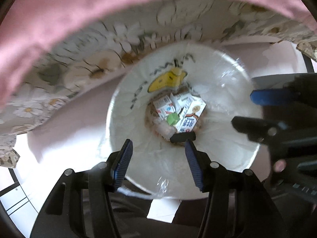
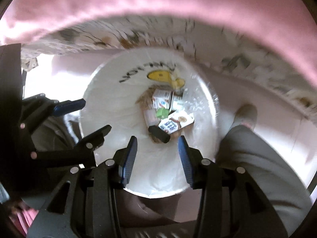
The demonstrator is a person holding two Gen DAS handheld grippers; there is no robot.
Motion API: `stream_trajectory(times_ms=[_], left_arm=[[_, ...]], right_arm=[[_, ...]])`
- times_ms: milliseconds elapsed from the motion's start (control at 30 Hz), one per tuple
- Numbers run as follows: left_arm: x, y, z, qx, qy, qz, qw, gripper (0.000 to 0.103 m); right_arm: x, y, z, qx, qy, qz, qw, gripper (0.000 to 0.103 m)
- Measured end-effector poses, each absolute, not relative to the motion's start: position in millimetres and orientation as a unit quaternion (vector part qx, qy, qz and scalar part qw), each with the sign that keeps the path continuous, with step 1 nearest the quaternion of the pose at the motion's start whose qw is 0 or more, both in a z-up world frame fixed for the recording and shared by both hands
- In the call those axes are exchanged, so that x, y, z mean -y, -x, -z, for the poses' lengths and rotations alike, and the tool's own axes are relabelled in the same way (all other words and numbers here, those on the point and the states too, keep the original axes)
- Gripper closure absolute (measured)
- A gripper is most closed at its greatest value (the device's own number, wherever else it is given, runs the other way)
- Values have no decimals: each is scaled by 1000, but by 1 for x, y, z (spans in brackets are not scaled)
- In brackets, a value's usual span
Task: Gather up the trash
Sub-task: 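Move both tools back over the bed toward the red and green bricks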
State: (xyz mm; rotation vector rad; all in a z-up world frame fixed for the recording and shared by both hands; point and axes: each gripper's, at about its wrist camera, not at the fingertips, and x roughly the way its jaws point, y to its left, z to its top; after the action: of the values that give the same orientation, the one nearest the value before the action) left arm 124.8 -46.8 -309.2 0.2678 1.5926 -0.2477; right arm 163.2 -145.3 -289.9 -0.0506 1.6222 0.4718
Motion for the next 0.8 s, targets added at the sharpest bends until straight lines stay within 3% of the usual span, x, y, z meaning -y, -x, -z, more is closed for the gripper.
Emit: stream_trajectory(times_ms=[333,367,433,633,700,800], left_arm=[[28,-128,200,-629,-125,112,759,46],[26,-129,193,-622,-125,111,765,45],[23,-133,173,-606,-125,107,778,41],[16,-153,117,-562,-122,102,812,36],[15,-163,101,-549,-120,100,821,25],[11,-179,75,-523,-120,91,839,20]], right_arm=[[162,-161,166,-620,92,-254,736,58],[164,-161,155,-609,99,-255,745,54],[167,-163,127,-583,110,-257,763,48],[172,-178,65,-529,128,-264,797,47],[172,-186,44,-507,136,-265,809,47],[176,-198,20,-477,140,-265,826,38]])
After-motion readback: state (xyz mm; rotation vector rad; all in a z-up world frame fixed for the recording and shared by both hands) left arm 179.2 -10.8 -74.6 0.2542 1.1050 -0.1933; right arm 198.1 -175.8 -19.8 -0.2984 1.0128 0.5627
